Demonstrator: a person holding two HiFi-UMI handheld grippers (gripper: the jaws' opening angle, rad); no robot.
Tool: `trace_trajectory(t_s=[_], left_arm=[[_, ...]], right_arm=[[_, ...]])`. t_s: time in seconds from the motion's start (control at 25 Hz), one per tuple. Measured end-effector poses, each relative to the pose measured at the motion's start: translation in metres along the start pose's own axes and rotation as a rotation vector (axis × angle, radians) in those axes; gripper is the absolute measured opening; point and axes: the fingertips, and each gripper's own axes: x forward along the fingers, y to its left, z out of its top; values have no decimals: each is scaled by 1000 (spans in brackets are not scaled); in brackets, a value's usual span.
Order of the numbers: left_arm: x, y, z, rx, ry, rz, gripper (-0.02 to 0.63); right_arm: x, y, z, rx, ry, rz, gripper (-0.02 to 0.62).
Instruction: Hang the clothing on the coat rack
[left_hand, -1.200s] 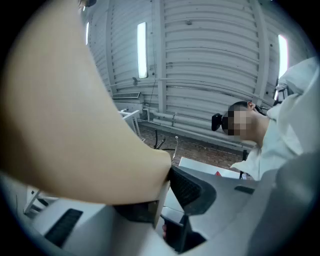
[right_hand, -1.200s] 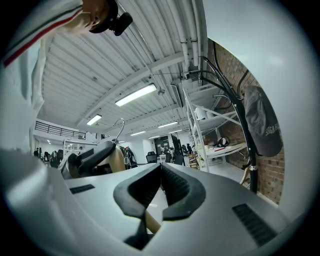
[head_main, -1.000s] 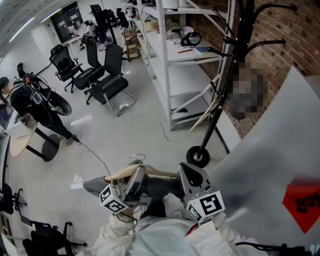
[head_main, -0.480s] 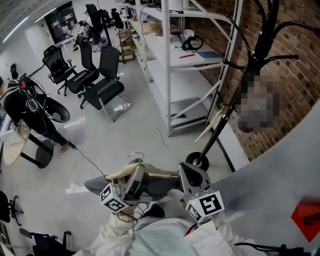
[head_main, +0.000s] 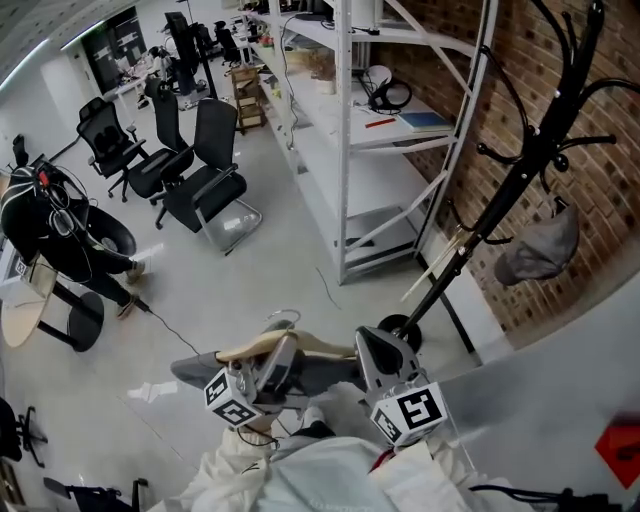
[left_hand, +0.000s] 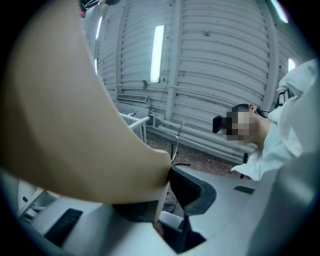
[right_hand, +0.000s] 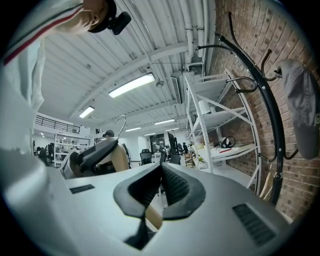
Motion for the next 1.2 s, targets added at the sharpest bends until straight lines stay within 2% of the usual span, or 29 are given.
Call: trace_trajectory(t_s=[0.4, 0.72, 1.2], left_arm=[[-18, 44, 44, 9, -17, 29, 101], [-35, 68, 78, 13, -20, 25, 101], [-31, 111, 86, -8, -21, 40, 101]], right_arm=[[62, 22, -6, 1, 10, 30, 25], [97, 40, -6, -2, 4, 8, 25], [131, 27, -20, -7, 56, -17, 25]])
